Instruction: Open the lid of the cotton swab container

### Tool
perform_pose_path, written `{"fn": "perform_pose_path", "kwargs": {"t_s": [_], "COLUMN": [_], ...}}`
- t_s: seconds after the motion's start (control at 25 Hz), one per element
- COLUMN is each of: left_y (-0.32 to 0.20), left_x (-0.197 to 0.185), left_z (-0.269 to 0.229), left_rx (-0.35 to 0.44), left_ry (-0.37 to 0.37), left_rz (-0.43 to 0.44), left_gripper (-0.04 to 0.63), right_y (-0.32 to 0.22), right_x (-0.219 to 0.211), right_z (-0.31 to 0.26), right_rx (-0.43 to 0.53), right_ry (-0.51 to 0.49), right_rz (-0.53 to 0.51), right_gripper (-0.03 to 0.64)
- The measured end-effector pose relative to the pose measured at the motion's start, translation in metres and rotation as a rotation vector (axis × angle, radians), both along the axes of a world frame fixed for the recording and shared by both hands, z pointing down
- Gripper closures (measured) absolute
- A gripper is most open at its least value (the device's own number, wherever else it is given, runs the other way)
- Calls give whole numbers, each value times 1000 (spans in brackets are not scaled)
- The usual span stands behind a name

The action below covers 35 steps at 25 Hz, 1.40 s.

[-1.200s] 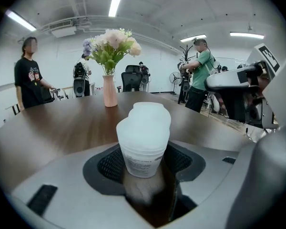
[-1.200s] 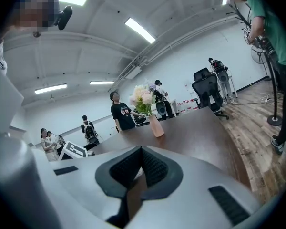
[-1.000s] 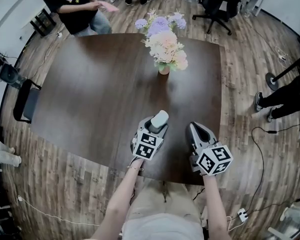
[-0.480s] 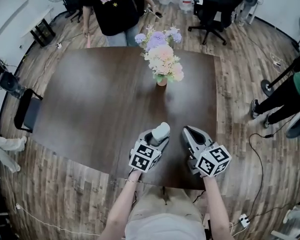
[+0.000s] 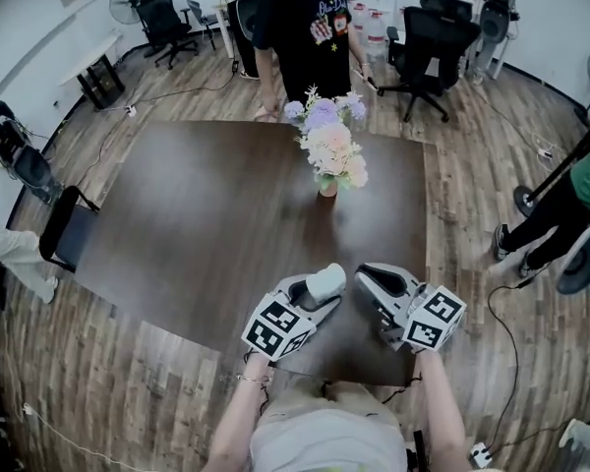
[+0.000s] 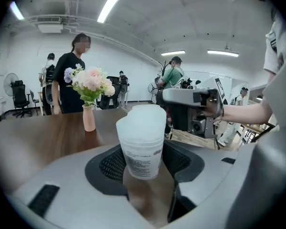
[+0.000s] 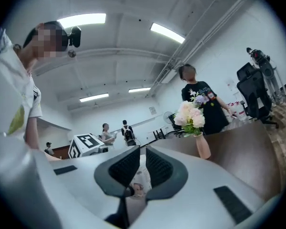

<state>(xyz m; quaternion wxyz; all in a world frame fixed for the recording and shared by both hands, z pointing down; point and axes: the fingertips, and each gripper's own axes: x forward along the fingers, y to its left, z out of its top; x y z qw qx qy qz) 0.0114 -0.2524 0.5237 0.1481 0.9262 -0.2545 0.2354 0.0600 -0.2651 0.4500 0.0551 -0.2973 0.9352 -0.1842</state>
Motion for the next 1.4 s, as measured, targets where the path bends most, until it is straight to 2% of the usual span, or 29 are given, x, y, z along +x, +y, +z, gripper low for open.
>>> {"fn": "perform_pose_path", "kwargs": {"t_s": [0.16, 0.24, 0.4, 0.64, 0.84, 1.2, 1.4], "left_y": [9, 13, 20, 32, 36, 39, 35], "left_x": [-2, -3, -5, -3, 1, 2, 0], "left_z": [-21, -31, -46, -61, -68, -73, -76], "left_rx": [15, 21, 29, 34, 27, -6, 11], "left_ry": [14, 25, 34, 49, 56, 80, 88], "left_rz": [52, 74, 111, 176, 224, 236, 218], "left_gripper": [348, 348, 348, 350, 349, 350, 350], "right_y": [8, 12, 20, 30, 37, 36, 30], "right_x": [-6, -8, -18, -33, -47, -49, -50], "right_z": [-25, -32, -43, -60, -60, -61, -65], "right_rx": [20, 24, 39, 27, 25, 54, 16], "right_ry": [-87, -93, -77, -93, -17, 43, 6], "right_rz": [-106, -149, -232, -349, -451, -471, -436], "right_gripper": [591, 541, 495, 376, 371, 394, 403]}}
